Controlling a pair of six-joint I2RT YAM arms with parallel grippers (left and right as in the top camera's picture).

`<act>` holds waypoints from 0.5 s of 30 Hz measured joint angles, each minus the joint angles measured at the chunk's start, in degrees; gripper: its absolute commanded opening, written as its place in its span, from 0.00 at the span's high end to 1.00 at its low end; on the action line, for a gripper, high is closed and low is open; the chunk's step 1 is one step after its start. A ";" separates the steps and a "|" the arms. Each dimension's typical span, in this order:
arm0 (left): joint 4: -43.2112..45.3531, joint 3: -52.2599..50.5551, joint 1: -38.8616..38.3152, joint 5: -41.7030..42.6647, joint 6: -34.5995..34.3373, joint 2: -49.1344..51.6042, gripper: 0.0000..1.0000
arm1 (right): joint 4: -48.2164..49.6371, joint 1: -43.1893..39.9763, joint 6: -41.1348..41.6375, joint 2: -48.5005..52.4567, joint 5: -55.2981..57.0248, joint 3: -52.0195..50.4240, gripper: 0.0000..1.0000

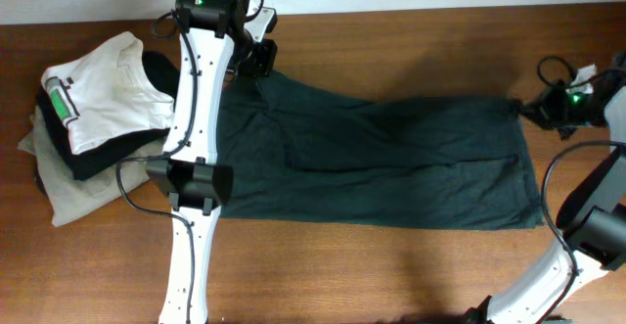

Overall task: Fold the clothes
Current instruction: 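Grasp the strip's upper-right corner with the right gripper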

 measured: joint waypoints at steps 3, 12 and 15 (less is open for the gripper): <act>-0.02 0.00 -0.07 0.55 -0.24 -1.36 1.00 | -1.05 -0.85 -5.64 -0.02 -1.92 0.00 0.96; 2.84 -43.17 -4.00 -6.69 -2.16 -20.00 0.96 | -6.54 -1.03 -10.58 -0.02 -7.43 0.00 0.96; 7.02 -53.48 -3.96 -7.08 -2.40 -19.89 0.95 | -10.08 -2.91 -11.50 -0.07 -13.84 0.13 0.96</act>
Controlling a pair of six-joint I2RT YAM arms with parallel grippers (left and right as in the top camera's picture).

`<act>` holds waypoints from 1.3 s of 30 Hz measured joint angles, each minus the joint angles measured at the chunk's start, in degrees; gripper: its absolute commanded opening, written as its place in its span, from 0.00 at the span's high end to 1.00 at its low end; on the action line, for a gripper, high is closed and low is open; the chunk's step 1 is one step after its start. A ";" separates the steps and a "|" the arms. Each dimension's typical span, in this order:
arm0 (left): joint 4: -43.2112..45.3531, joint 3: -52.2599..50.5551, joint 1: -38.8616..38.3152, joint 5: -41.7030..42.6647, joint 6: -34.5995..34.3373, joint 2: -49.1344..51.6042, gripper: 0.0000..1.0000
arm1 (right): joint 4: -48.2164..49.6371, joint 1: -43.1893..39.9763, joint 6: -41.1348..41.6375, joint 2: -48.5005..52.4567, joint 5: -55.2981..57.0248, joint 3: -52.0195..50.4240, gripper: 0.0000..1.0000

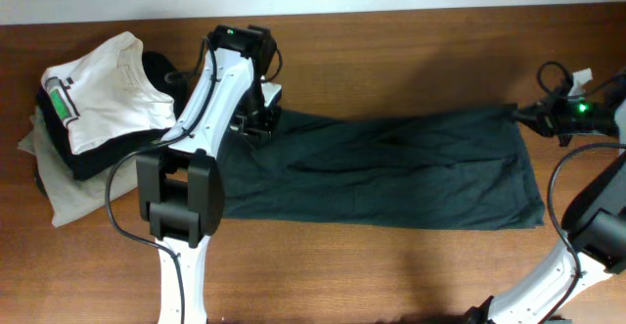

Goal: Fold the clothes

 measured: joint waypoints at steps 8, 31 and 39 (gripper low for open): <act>-1.75 -2.99 3.02 0.02 -0.02 0.00 0.95 | -16.31 -8.85 -0.63 -0.83 9.09 0.63 0.96; 19.08 -20.90 3.43 10.21 -1.51 -5.33 0.99 | -20.81 -8.76 2.56 -1.03 30.23 0.72 0.96; 6.97 -9.57 4.15 10.95 -1.73 -11.78 0.99 | -20.39 -8.76 2.84 -1.03 30.88 0.74 0.96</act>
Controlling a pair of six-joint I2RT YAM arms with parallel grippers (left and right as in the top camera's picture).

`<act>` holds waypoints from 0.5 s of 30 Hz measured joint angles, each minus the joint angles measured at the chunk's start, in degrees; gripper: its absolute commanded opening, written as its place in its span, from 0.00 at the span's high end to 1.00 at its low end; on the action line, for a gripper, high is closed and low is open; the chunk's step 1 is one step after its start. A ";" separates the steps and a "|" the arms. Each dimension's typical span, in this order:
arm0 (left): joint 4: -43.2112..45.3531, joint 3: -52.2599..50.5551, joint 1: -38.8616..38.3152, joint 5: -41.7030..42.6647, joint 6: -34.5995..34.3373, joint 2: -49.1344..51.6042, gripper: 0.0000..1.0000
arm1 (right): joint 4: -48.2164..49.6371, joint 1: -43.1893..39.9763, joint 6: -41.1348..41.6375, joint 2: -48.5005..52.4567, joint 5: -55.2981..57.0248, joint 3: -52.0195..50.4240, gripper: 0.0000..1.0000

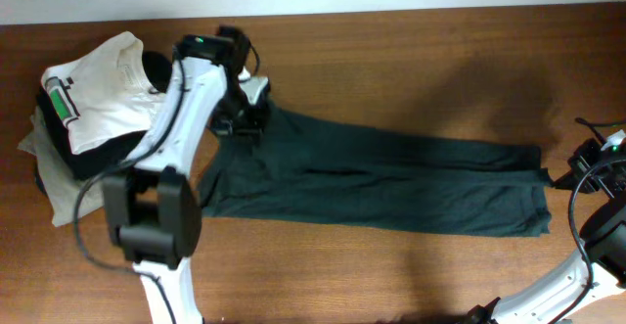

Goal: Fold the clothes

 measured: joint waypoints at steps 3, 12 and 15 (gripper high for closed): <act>-5.86 1.09 -0.02 -1.73 0.02 -6.43 1.00 | -0.20 0.00 1.05 0.00 1.97 0.00 0.96; -3.13 -14.80 0.24 -6.80 -0.13 -6.23 0.45 | -0.48 0.00 2.62 0.00 4.94 0.00 0.34; -0.76 -14.64 2.86 -9.84 -0.22 -6.23 0.42 | -0.46 0.00 2.67 -0.02 3.87 0.00 0.32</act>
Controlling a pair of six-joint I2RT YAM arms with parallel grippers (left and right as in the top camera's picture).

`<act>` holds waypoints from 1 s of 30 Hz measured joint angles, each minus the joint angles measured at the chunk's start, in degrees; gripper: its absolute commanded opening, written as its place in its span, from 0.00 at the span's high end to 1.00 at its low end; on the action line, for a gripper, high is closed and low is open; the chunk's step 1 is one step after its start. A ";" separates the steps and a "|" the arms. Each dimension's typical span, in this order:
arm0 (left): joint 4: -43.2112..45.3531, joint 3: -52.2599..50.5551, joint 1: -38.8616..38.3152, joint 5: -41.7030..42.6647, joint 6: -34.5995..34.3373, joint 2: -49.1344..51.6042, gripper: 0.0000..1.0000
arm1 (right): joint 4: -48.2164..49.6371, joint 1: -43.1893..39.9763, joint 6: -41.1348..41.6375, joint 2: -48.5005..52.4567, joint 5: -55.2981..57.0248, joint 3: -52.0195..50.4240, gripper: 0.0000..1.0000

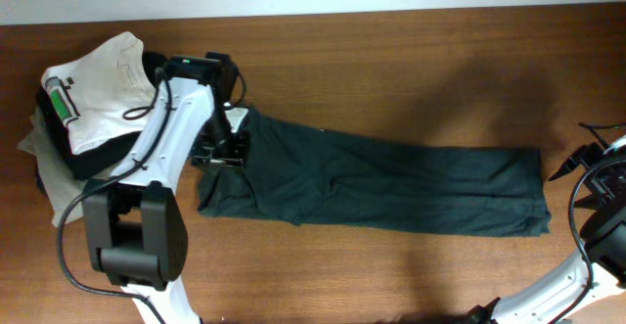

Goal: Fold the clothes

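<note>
Dark green trousers lie in a long narrow band across the wooden table, waist at the left, hems at the right. My left gripper sits on the waist edge and looks shut on the waistband, though the arm hides its fingertips. My right gripper is at the far right edge of the overhead view, a little beyond the hems, with its fingers spread and nothing between them.
At the left end of the table, just beyond the left arm, lies a pile of clothes: a white shirt on top, a black garment and a beige one beneath. Cables hang from the right arm at the table's right edge.
My left gripper has moved nearer and to the left, from the far waist corner to the middle of the waist edge, taking cloth with it. The right gripper has let go of the hem and stands off it.
At first the trousers lay spread wide, with a gripper at each far corner. Then the far edge lay drawn nearer, the band narrower. Later the band was stretched long and thin between both grippers. Now the waist end is bunched leftward and the hem is released.
</note>
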 measured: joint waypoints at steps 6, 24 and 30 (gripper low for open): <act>23.71 -0.35 5.90 8.61 3.02 0.00 0.43 | 0.50 0.07 -7.28 -0.11 -17.03 0.00 0.45; 22.56 -15.32 -0.63 11.26 6.58 1.53 0.99 | 1.53 11.47 -18.86 -0.17 -32.68 0.00 0.47; 9.81 -8.33 -0.63 15.34 6.45 0.33 1.00 | 1.14 11.47 -18.88 -0.20 -33.16 0.00 0.47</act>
